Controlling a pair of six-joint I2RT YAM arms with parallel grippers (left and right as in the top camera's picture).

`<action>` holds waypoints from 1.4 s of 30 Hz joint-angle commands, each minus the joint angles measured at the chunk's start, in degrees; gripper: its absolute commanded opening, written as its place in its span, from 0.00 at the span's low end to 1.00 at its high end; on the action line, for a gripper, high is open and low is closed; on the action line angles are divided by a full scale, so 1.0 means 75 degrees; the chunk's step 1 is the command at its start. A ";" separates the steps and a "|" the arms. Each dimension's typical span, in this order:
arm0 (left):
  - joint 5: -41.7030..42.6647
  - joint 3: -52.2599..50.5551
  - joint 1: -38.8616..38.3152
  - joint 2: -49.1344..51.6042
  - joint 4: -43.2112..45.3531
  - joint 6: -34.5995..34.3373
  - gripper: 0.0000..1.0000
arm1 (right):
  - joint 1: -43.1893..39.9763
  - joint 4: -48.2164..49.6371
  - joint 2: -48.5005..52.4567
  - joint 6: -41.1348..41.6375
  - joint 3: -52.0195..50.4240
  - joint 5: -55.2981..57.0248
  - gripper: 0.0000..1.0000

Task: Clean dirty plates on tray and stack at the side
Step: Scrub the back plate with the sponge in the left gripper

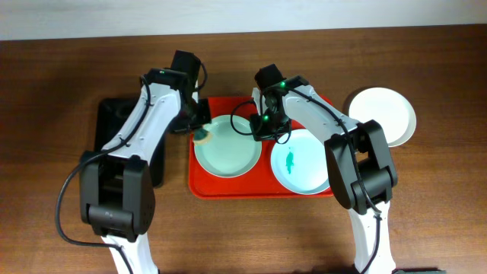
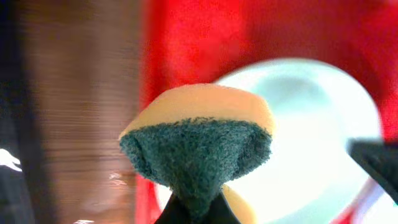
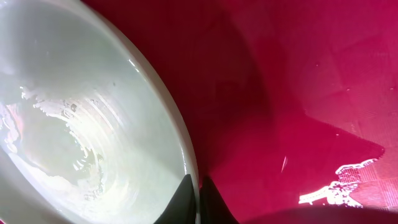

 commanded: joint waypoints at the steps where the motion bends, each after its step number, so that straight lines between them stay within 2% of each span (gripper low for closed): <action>1: 0.1078 -0.0863 -0.0146 -0.0178 0.0423 0.0335 0.00 | -0.0055 0.0003 0.0003 -0.0017 -0.0064 0.0271 0.04; 6: 0.0944 -0.2028 -0.0268 -0.0178 0.1600 0.0597 0.00 | -0.0055 0.0012 0.0003 -0.0017 -0.0064 0.0271 0.04; 9: -0.0463 -0.2430 -0.0268 -0.0178 0.1988 0.0589 0.00 | -0.0058 0.0006 0.0003 -0.0017 -0.0064 0.0271 0.04; 15: -0.3722 -0.2428 -0.0268 -0.0242 0.1865 0.0586 0.00 | -0.0055 0.0015 0.0003 -0.0017 -0.0064 0.0271 0.04; 19: -0.4809 -0.2226 -0.0271 -0.0315 0.1871 0.0504 0.00 | -0.0055 0.0035 0.0003 -0.0017 -0.0064 0.0271 0.04; 23: -0.4258 -0.1816 -0.0300 -0.0323 0.1961 0.0353 0.00 | -0.0055 0.0052 0.0003 -0.0017 -0.0064 0.0274 0.04; 29: -0.1664 -0.1329 -0.0213 -0.0326 0.2780 0.0294 0.00 | -0.0055 0.0058 0.0003 -0.0020 -0.0064 0.0274 0.04; 32: -0.0583 -0.1020 0.0032 -0.0423 0.2798 0.0306 0.00 | -0.0055 0.0052 0.0003 -0.0020 -0.0064 0.0274 0.04; 34: -0.0067 -0.0752 0.0259 -0.0638 0.2626 0.0632 0.00 | -0.0055 0.0055 0.0003 -0.0020 -0.0064 0.0274 0.04; 39: -0.0137 -0.0542 0.0839 -0.1801 0.2183 0.1169 0.00 | -0.0055 0.0085 0.0000 -0.0044 -0.0061 0.0271 0.04; 42: -0.1105 -0.0542 0.1373 -0.2617 0.1498 0.1148 0.00 | -0.0055 -0.0003 -0.0131 -0.0262 0.0026 0.0268 0.04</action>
